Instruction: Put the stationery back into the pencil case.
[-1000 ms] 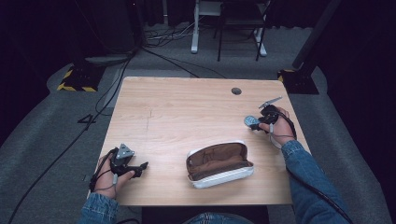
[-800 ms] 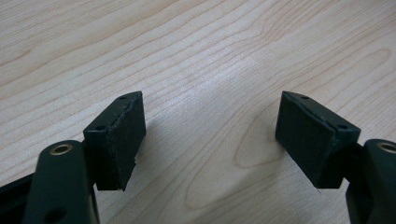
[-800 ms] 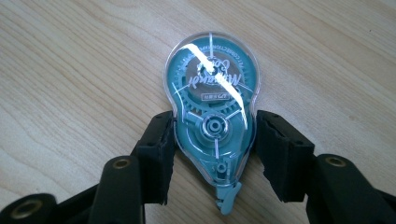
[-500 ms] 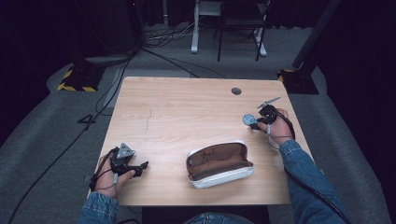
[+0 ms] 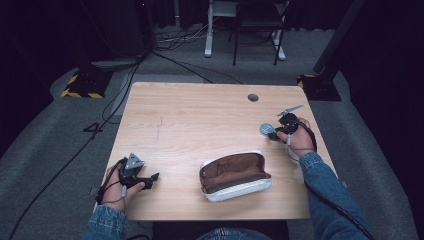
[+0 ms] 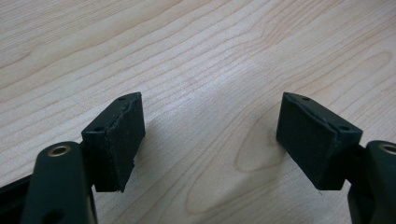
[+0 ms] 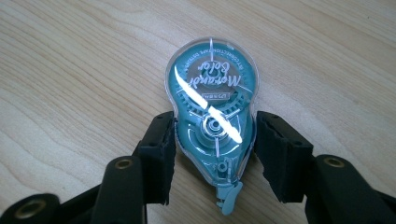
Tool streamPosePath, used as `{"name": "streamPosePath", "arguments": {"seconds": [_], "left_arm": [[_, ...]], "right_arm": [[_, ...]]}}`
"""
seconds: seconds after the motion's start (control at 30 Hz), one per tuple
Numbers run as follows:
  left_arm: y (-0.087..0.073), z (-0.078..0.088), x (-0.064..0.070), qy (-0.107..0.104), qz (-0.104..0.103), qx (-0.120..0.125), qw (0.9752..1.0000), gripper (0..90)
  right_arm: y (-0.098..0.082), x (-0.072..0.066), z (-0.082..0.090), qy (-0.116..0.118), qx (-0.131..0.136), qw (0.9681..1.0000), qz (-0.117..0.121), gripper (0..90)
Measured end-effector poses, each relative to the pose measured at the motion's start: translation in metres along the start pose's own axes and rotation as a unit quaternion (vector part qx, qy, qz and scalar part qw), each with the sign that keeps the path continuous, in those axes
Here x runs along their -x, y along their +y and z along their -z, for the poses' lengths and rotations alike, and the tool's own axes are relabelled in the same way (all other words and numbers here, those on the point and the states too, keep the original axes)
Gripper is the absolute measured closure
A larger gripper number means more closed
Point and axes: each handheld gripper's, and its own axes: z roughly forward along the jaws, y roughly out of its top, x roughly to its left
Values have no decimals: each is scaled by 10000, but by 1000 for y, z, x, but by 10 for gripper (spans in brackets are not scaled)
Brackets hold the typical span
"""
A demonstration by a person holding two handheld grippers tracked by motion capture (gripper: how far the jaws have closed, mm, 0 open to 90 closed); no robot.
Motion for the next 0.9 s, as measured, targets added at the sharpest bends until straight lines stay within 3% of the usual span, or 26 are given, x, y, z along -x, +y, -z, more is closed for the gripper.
{"name": "streamPosePath", "arguments": {"seconds": [0.7,0.9], "left_arm": [[1,-1,0,42,5,11,10000,237],[1,-2,0,25,32,9,10000,237]], "right_arm": [[-7,-7,26,-54,295,9995,79,500],[-7,-12,36,-81,393,9990,200,500]]}}
